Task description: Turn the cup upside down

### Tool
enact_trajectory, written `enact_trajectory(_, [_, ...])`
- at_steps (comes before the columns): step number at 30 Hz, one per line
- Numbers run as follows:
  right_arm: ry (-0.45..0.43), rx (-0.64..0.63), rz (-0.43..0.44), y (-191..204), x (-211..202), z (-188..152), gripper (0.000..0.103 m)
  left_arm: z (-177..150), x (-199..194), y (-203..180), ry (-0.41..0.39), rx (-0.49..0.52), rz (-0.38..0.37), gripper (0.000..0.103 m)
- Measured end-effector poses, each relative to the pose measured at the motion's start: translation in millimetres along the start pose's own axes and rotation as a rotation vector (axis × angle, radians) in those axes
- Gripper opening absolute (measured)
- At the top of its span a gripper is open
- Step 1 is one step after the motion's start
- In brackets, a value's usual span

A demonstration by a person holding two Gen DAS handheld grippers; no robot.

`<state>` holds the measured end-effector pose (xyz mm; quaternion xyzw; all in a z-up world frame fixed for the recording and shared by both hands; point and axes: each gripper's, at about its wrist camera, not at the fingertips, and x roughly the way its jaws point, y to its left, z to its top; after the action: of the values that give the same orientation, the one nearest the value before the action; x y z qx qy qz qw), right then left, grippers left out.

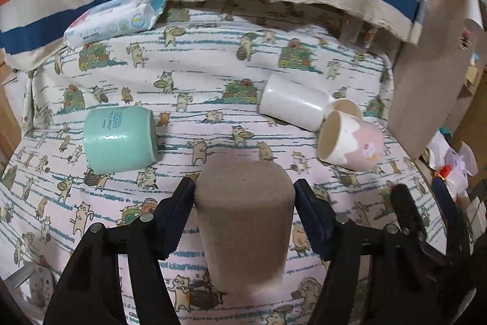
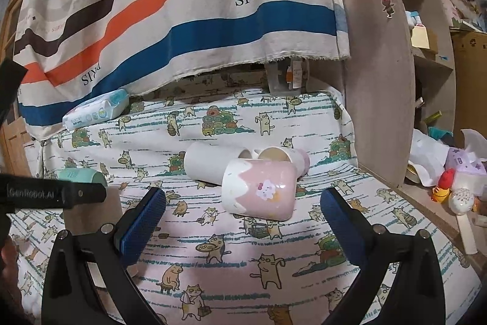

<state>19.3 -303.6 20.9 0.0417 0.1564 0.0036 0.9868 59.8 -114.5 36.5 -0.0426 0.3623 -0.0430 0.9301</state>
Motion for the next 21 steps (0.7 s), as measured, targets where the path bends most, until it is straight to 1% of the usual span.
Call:
enact_trajectory(3, [0.001,0.001,-0.002,-0.2,-0.4,0.1,0.102,-3.3,-5.8,-5.3,-0.025,0.029,-0.013,0.065])
enact_trajectory(6, [-0.003,-0.003,-0.028,0.0,-1.0,-0.2,0.102,-3.6,-4.1,-4.9,-0.013,0.034,-0.060,0.065])
enact_trajectory(8, [-0.002,-0.003,-0.027,-0.1,-1.2,-0.3,0.102,-5.0,-3.8,-3.5,-0.022,0.033,-0.064,0.065])
enact_trajectory(10, [-0.003,-0.003,-0.028,0.2,-1.4,0.1,0.102,-6.9,-4.9,-3.9,-0.050,0.048,-0.046,0.065])
enact_trajectory(13, [-0.001,-0.005,-0.028,0.5,-1.2,-0.1,0.102,-8.2,-8.5,-5.7,-0.102,0.077,-0.016,0.058])
enact_trajectory(14, [-0.001,-0.005,-0.028,0.4,-1.2,-0.1,0.102,-7.9,-10.7,-6.7,-0.126,0.092,0.012,0.057])
enact_trajectory(16, [-0.002,-0.004,-0.028,0.2,-1.1,0.1,0.102,-7.9,-16.2,-7.5,-0.189,0.116,0.070,0.057])
enact_trajectory(17, [-0.002,-0.003,-0.028,0.2,-1.3,0.0,0.102,-8.0,-18.7,-7.1,-0.214,0.125,0.081,0.057])
enact_trajectory(18, [-0.002,-0.003,-0.028,0.3,-1.0,0.1,0.102,-7.7,-19.7,-5.6,-0.222,0.127,0.074,0.057])
enact_trajectory(19, [-0.002,-0.003,-0.028,0.3,-1.0,0.1,0.102,-7.4,-20.5,-4.1,-0.223,0.127,0.056,0.058])
enact_trajectory(20, [-0.002,-0.002,-0.027,0.4,-1.4,-0.1,0.102,-7.4,-21.7,-2.9,-0.224,0.125,0.037,0.063])
enact_trajectory(21, [-0.002,-0.003,-0.027,0.5,-0.9,0.2,0.102,-7.8,-23.8,-1.7,-0.232,0.124,0.015,0.075])
